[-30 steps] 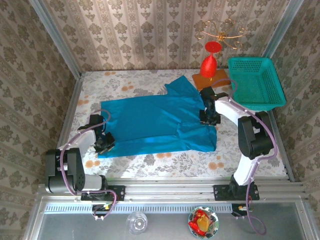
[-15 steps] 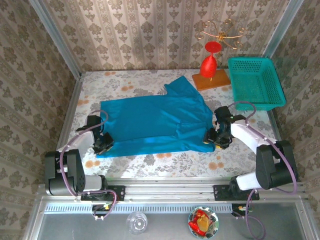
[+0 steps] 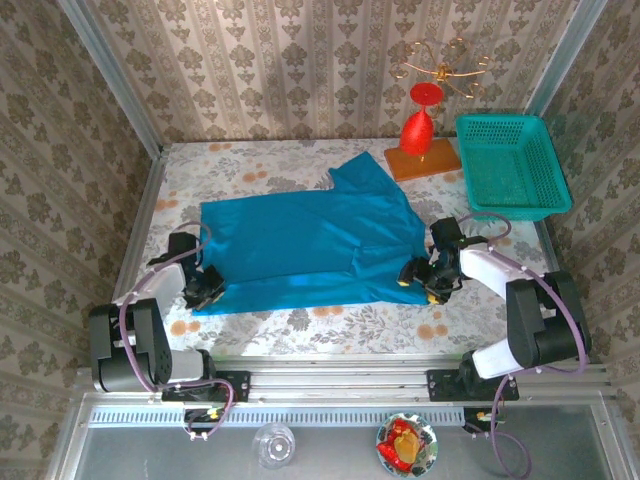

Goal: Fold the inside-out t-shirt

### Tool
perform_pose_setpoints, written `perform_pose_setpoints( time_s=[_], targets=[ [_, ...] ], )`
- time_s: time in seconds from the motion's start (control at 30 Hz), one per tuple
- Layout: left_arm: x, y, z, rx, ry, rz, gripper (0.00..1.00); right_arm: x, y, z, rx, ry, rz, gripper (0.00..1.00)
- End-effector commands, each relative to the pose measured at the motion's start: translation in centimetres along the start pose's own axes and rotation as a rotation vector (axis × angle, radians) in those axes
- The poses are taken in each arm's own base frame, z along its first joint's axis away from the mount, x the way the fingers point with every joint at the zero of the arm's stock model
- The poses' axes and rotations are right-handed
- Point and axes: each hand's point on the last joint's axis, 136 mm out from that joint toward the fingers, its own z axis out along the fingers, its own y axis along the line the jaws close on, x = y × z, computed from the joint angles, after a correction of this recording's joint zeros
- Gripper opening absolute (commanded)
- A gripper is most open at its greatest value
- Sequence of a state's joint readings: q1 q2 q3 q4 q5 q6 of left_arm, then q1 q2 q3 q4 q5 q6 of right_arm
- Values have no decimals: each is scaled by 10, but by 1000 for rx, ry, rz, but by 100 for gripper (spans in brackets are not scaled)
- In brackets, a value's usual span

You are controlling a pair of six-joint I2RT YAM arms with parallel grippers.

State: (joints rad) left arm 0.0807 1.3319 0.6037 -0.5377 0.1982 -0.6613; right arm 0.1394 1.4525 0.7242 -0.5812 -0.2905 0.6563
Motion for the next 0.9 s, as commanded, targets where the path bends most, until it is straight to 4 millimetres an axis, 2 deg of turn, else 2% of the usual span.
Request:
perform_pose_setpoints(
  time_s=[0.0, 0.13, 0.3, 0.37, 0.47, 0.53, 0.57, 0.63, 0.7, 0.87],
  targets=[
    [15, 34, 12, -113, 38, -63, 7, 6, -46, -6, 186, -43, 90, 81],
    [20, 35, 15, -110, 61, -75, 7, 4, -64, -19, 248, -103, 142, 83],
    [26, 22, 11, -42, 85, -53, 8, 6, -67, -25, 256, -101, 147, 82],
    [25, 13, 3, -7, 72, -31, 8, 2, -59, -36, 236, -127, 126, 80],
    [19, 2, -13, 7, 31, 13, 9, -4, -24, -52, 104, -157, 9, 76],
    [15, -4, -23, 5, 0, 46, 9, 0, 2, -54, 0, -116, -55, 68],
    [13, -5, -27, 1, -9, 54, 9, 1, 8, -52, -11, -92, -78, 63],
    [11, -7, -31, -7, -19, 70, 10, 1, 11, -44, 30, -41, -135, 55],
    [10, -7, -31, -15, -19, 77, 9, 0, 6, -33, 96, -3, -167, 52],
    [14, -2, -18, -41, 14, 72, 9, -21, 8, -21, 192, -13, -237, 40]
  ],
)
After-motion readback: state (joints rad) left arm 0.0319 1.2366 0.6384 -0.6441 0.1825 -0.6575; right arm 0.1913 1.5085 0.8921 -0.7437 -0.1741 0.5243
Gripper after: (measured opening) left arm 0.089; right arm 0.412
